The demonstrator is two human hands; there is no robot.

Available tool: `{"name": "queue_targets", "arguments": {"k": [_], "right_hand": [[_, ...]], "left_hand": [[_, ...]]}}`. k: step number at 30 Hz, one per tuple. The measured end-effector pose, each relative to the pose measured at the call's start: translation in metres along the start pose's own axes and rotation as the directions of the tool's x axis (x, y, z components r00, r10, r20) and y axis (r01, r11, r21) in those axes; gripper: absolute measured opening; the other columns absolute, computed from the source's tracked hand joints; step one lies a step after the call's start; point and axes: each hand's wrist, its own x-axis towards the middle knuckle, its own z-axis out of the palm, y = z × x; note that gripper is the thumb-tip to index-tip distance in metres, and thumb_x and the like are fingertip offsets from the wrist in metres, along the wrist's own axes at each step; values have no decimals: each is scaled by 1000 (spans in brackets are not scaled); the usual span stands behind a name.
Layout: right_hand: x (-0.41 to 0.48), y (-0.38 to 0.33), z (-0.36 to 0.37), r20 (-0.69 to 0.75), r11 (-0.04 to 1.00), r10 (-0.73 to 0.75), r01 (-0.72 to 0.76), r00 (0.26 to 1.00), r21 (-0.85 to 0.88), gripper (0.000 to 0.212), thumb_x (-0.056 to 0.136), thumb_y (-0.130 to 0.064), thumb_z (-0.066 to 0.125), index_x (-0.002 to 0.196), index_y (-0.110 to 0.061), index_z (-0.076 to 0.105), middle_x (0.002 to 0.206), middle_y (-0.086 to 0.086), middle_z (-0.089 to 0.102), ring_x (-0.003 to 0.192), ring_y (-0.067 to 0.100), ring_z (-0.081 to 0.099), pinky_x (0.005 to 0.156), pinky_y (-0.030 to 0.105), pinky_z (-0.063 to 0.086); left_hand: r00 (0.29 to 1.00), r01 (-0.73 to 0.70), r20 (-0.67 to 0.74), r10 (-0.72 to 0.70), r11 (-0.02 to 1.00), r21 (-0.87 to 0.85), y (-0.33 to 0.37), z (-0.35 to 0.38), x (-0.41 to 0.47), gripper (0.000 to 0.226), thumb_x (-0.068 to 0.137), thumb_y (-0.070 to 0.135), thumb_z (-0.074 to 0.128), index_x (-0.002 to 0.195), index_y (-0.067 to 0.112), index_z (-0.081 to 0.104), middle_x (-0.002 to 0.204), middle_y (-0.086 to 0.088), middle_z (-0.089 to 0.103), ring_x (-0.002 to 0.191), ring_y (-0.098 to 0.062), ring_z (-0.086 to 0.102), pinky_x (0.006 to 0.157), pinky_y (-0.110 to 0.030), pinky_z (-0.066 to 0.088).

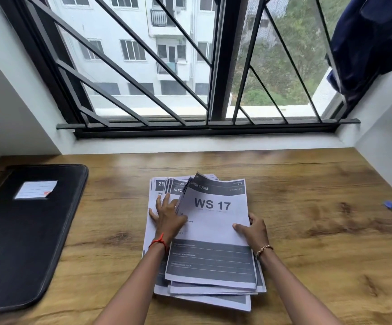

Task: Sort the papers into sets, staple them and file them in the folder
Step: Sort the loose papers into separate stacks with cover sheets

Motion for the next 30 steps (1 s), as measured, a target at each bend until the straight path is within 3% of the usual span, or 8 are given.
{"name": "queue_targets", "arguments": {"k": [7, 14, 17, 20, 25, 28, 30], "right_hand": [[0, 0, 0, 7, 1000, -1, 1, 1000, -2, 30, 71, 4, 70, 100, -3, 64, 88, 6, 66, 78, 19, 62, 62, 21, 47], [0, 0, 0, 12, 1000, 1, -1, 1000, -15, 31, 71, 4, 70, 101, -4, 64, 90, 5, 66, 79, 18, 62, 61, 14, 46], [0, 1, 0, 11, 1000, 8, -7, 1000, -12, 30, 71, 3, 71, 98, -6, 63, 92, 6, 67, 80, 19, 63, 61, 14, 48], [1, 1, 0, 14, 1000, 13, -13, 1000, -10, 30, 71, 2, 72, 99, -7, 63, 94, 6, 67, 82, 19, 63, 65, 20, 47], [1, 1, 0, 11, 1000, 9, -9, 1000, -15, 30, 72, 2, 72, 99, -7, 63, 93, 5, 66, 81, 17, 62, 60, 12, 46], [1, 1, 0, 12, 1000, 13, -13, 1000, -16, 29, 72, 1, 71, 98, -8, 64, 93, 5, 68, 79, 16, 63, 59, 10, 47], [1, 0, 0, 12, 1000, 15, -15, 1000, -16, 30, 72, 1, 71, 99, -8, 64, 94, 5, 68, 81, 17, 63, 62, 15, 47]], "left_hand": [[999, 0, 52, 1, 1000, -16, 3, -9, 3, 69, 59, 27, 59, 126, 13, 48, 149, -1, 24, 143, -18, -1, 108, -59, -12], [988, 26, 152, -23, 1000, -14, 12, -23, 17, 53, 61, 12, 75, 108, 12, 52, 147, -5, 21, 142, -21, -2, 109, -58, -9], [981, 65, 181, -62, 998, -12, 15, -29, 22, 78, 52, 27, 77, 123, 10, 49, 142, -8, 26, 137, -21, 8, 111, -45, 7], [983, 56, 172, -57, 998, 15, 15, -29, 26, 79, 37, 40, 61, 111, 13, 61, 128, -4, 32, 122, -19, 19, 95, -35, 17], [990, -12, 139, 22, 997, -72, 16, -22, 20, 66, 44, 27, 54, 109, 16, 61, 113, -1, 39, 111, -19, 32, 82, -32, 20], [991, -42, 113, 70, 973, -228, 11, -15, 16, 52, 52, 19, 57, 104, 18, 62, 113, -1, 40, 104, -22, 47, 92, -42, 41], [992, -48, 97, 79, 957, -285, 11, -16, 13, 53, 60, 10, 62, 113, 13, 59, 122, -5, 38, 103, -23, 49, 88, -38, 49]]}}
